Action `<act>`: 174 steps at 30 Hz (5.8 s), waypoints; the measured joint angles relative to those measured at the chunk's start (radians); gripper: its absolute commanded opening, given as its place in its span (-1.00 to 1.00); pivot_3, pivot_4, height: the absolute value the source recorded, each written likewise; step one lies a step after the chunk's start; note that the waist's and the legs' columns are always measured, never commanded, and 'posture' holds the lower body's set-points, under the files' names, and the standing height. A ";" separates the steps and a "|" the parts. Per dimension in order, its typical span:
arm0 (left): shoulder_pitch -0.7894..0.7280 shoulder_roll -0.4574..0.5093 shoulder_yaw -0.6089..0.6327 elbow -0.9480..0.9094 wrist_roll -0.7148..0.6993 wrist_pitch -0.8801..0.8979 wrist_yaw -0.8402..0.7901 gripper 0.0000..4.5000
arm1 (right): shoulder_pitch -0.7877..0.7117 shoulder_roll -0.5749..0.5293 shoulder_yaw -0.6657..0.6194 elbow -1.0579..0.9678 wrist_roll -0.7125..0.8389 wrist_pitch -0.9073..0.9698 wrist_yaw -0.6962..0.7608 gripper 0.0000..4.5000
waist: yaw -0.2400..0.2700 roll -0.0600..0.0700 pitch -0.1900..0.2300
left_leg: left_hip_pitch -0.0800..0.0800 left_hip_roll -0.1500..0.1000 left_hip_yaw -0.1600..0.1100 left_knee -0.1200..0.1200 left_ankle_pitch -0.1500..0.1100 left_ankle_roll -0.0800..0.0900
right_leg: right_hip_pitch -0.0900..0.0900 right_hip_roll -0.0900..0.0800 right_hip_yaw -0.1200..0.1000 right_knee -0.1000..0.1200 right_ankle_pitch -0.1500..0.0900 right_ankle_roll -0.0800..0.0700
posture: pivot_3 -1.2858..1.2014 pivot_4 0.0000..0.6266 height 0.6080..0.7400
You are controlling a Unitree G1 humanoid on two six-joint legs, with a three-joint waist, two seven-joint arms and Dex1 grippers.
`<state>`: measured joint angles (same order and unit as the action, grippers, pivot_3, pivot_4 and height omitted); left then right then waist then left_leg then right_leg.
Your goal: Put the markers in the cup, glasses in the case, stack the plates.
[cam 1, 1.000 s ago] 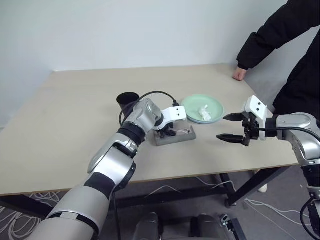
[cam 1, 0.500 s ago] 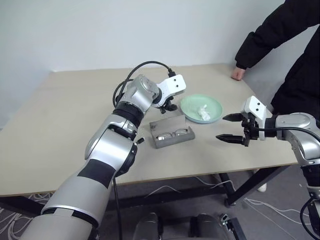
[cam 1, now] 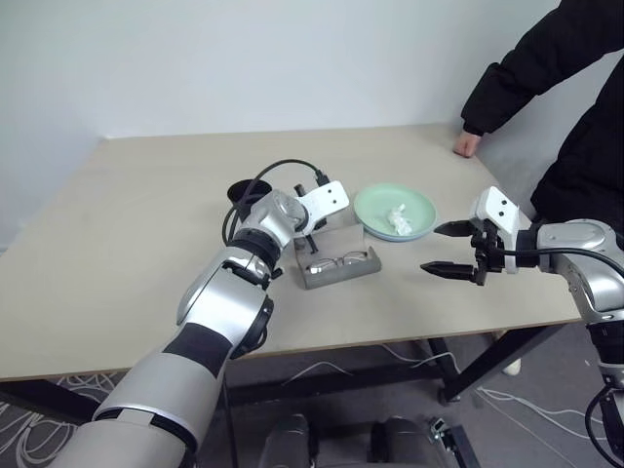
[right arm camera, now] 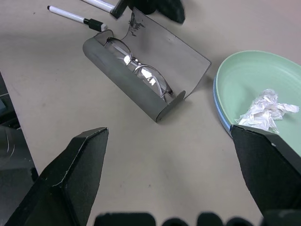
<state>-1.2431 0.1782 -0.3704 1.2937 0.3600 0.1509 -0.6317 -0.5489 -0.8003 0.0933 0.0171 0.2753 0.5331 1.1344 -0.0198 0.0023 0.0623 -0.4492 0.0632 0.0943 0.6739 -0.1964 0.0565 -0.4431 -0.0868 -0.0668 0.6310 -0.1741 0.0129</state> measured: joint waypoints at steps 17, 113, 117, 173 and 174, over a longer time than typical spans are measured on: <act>0.217 0.112 -0.091 -0.432 0.046 -0.025 -0.443 -0.99 | 0.001 0.000 0.000 -0.009 0.001 0.006 -0.006 1.00 | -0.001 0.001 -0.001 | 0.001 0.001 0.001 0.000 0.000 0.000 | 0.000 0.000 0.000 0.000 0.001 -0.001 | 0.03 -1.00 1.00; 0.087 0.283 0.364 -0.605 -0.469 0.376 -0.236 -0.99 | -0.041 0.050 0.041 0.038 -0.003 -0.030 0.014 1.00 | -0.003 0.000 -0.001 | 0.004 0.002 0.002 -0.004 -0.001 -0.002 | -0.005 0.001 -0.001 -0.007 0.013 -0.001 | 0.03 -1.00 1.00; 0.064 0.279 0.400 -0.419 -0.450 0.204 -0.098 -0.99 | -0.041 0.050 0.041 0.038 -0.003 -0.028 0.013 1.00 | -0.001 0.000 0.000 | 0.003 0.002 0.004 -0.005 -0.001 -0.002 | -0.006 0.001 -0.001 -0.008 0.013 -0.001 | 0.03 -1.00 1.00; 0.366 0.551 0.100 -0.615 -0.277 0.292 -0.459 0.54 | -0.064 0.061 0.047 0.033 -0.003 -0.023 0.014 1.00 | 0.000 -0.002 0.000 | 0.001 0.003 0.006 -0.002 -0.001 -0.004 | -0.012 -0.001 -0.002 -0.007 0.016 -0.005 | 0.03 -1.00 1.00; 0.366 0.547 0.096 -0.597 -0.271 0.281 -0.459 0.54 | -0.064 0.061 0.047 0.034 -0.004 -0.024 0.014 1.00 | 0.000 -0.002 0.000 | 0.000 0.003 0.006 -0.003 -0.001 -0.004 | -0.013 -0.001 -0.002 -0.007 0.016 -0.005 | 0.03 -1.00 1.00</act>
<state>-0.8772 0.7254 -0.2741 0.6964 0.0895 0.4315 -1.0905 -0.6132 -0.7398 0.1400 0.0507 0.2717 0.5095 1.1485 -0.0196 0.0001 0.0627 -0.4492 0.0662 0.1003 0.6709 -0.1977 0.0528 -0.4558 -0.0873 -0.0686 0.6241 -0.1583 0.0082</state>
